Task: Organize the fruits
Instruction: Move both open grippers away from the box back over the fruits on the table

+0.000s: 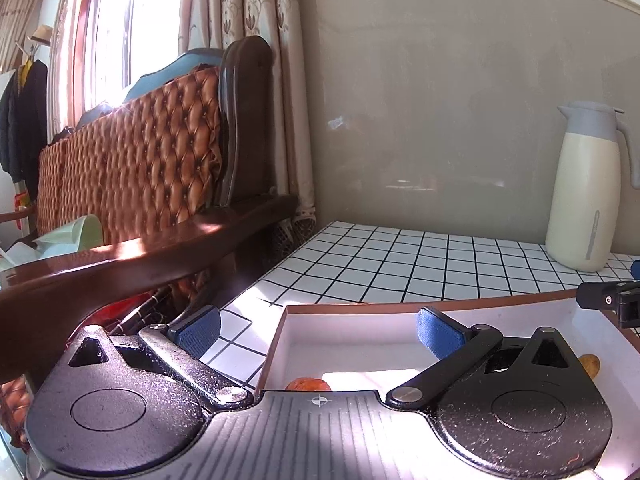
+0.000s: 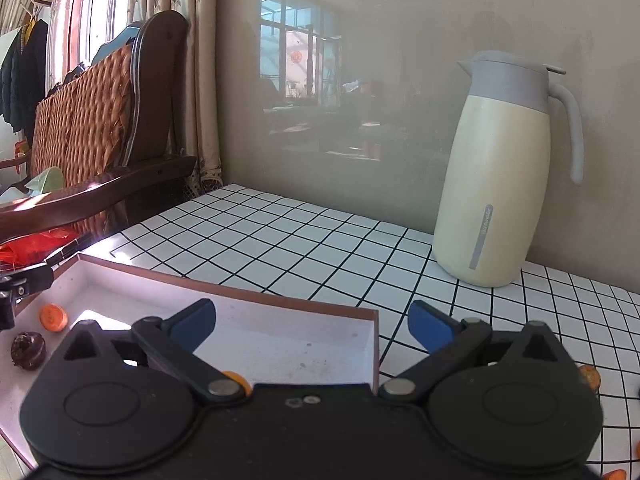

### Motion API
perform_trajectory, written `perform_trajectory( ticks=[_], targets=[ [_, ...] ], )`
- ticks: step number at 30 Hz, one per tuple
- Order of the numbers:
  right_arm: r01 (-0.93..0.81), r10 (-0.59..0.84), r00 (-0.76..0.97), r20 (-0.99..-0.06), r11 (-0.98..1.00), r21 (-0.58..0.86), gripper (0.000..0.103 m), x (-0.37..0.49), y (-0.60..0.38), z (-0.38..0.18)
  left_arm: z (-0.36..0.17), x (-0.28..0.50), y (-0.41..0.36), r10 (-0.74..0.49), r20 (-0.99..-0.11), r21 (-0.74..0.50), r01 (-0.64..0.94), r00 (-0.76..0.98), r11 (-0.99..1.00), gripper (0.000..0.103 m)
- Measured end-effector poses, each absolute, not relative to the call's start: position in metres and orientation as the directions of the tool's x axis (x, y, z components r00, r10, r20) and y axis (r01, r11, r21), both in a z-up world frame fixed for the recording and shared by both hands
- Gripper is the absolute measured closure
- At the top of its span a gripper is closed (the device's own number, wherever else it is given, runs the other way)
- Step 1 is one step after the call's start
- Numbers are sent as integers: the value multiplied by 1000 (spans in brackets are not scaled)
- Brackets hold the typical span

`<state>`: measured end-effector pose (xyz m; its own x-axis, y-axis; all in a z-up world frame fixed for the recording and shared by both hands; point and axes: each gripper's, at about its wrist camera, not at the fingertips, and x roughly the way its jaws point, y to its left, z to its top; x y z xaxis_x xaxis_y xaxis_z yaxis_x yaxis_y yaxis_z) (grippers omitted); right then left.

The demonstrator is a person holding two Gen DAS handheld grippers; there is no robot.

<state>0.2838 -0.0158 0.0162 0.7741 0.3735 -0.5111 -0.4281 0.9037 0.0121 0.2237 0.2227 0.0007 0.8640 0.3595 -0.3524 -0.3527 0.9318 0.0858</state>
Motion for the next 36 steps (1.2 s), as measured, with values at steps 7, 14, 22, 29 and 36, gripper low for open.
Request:
perform_trajectory(
  ticks=[7, 14, 22, 29, 36],
  targets=[
    [-440, 382, 767, -515, 898, 12, 6, 277, -17, 18, 3, 217, 218, 356, -347, 82, -350, 868, 933, 0],
    [-429, 382, 783, -491, 903, 18, 6, 268, -26, 26, 9, 207, 214, 372, -335, 78, -368, 865, 926, 0],
    [-411, 354, 832, -426, 911, -46, 6, 244, -33, 39, 21, 189, 203, 384, -321, 48, -390, 866, 920, 0],
    [-380, 321, 854, -409, 923, -69, 6, 228, -51, 46, 20, 165, 189, 415, -285, 23, -426, 864, 904, 0],
    [-355, 315, 866, -388, 934, -34, 6, 205, -84, 51, 24, 156, 165, 351, -287, 14, -363, 891, 932, 0]
  ],
)
